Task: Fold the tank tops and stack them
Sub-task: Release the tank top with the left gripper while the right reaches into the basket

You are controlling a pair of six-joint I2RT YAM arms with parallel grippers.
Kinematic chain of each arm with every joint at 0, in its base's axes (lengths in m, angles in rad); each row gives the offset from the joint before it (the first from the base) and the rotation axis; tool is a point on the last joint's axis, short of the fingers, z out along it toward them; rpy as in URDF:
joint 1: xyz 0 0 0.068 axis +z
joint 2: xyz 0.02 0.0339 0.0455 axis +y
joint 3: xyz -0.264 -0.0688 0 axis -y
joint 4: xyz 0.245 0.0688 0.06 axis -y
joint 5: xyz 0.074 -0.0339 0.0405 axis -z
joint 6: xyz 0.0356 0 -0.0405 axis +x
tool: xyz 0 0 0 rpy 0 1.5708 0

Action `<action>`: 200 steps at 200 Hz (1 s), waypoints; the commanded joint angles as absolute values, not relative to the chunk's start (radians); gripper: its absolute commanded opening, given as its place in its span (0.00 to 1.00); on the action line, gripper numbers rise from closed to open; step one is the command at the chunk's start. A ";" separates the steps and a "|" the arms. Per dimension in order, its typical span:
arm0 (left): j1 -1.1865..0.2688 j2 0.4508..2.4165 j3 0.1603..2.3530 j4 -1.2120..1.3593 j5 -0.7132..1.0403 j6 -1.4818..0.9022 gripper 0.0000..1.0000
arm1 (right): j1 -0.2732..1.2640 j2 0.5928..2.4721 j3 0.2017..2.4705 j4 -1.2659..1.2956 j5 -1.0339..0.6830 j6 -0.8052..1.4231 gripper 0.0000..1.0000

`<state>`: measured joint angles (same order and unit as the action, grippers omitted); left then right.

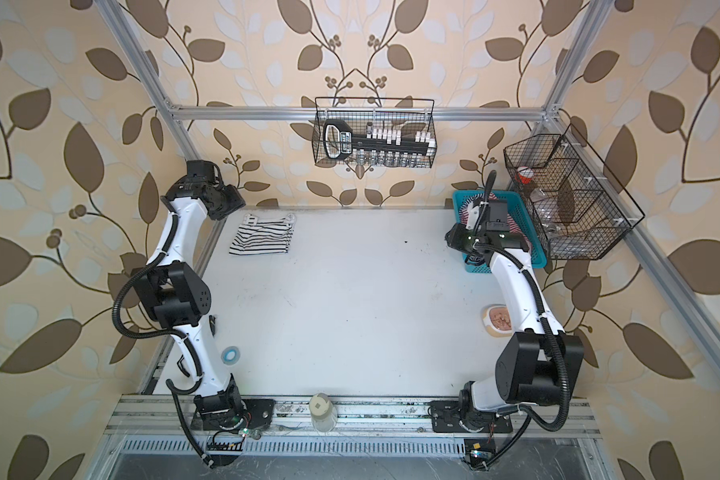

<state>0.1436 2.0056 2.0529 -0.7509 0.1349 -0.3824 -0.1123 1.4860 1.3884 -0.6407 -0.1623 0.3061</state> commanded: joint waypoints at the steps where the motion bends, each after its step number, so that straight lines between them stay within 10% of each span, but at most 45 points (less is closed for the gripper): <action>1: 0.025 1.963 1.987 -0.691 0.259 -0.470 0.55 | -0.124 1.576 1.437 -0.747 0.102 0.221 0.40; 200: -0.195 1.887 1.855 -0.713 0.318 -0.429 0.55 | -0.145 2.073 1.618 -0.462 0.625 0.139 0.51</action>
